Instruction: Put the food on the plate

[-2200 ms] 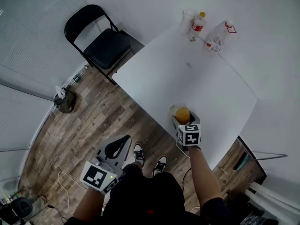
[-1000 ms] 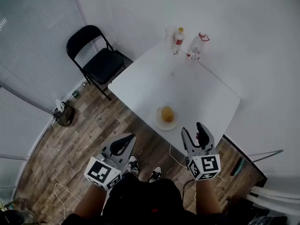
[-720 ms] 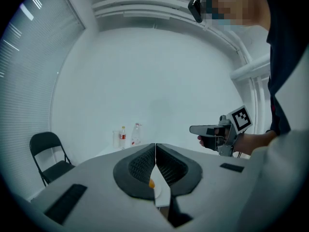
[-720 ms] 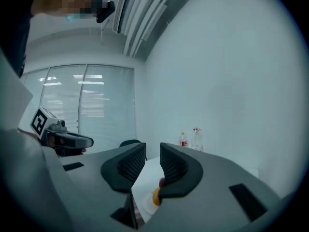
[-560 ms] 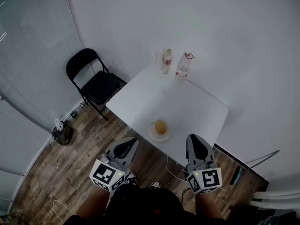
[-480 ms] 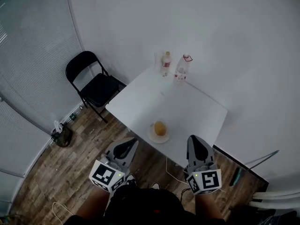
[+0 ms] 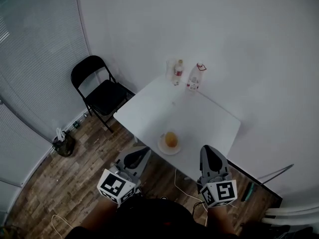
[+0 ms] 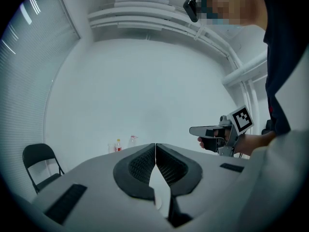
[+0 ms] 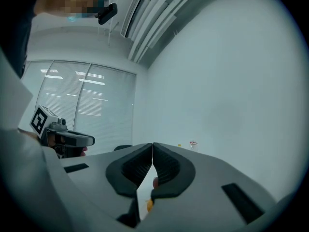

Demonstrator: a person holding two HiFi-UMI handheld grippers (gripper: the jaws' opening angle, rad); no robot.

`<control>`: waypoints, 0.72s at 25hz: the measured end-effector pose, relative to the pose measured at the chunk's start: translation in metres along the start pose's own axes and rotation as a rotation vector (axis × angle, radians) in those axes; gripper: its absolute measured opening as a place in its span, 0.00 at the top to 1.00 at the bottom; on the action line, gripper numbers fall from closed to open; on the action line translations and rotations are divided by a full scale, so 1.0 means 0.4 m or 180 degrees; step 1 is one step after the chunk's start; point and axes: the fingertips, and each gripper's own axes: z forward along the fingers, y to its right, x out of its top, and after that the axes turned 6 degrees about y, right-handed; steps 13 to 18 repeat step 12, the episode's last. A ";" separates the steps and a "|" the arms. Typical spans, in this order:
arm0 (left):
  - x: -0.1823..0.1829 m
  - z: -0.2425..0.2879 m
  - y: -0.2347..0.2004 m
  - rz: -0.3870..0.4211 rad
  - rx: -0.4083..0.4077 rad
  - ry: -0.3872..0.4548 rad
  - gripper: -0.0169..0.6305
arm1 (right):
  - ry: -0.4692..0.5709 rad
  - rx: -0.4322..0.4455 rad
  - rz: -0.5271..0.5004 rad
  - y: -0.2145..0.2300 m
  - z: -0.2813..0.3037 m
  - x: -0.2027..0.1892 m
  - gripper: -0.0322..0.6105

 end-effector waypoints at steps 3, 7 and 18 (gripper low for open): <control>0.002 -0.005 -0.006 0.0013 -0.0014 0.0020 0.94 | -0.0032 0.0033 -0.0020 -0.015 0.006 -0.004 0.91; 0.003 -0.010 -0.020 0.0012 -0.0003 0.0013 0.94 | -0.0057 0.0044 -0.0038 -0.029 0.013 -0.006 0.91; 0.000 -0.010 -0.020 0.0027 -0.0055 -0.0020 0.94 | -0.0063 0.0050 -0.0047 -0.033 0.022 -0.014 0.91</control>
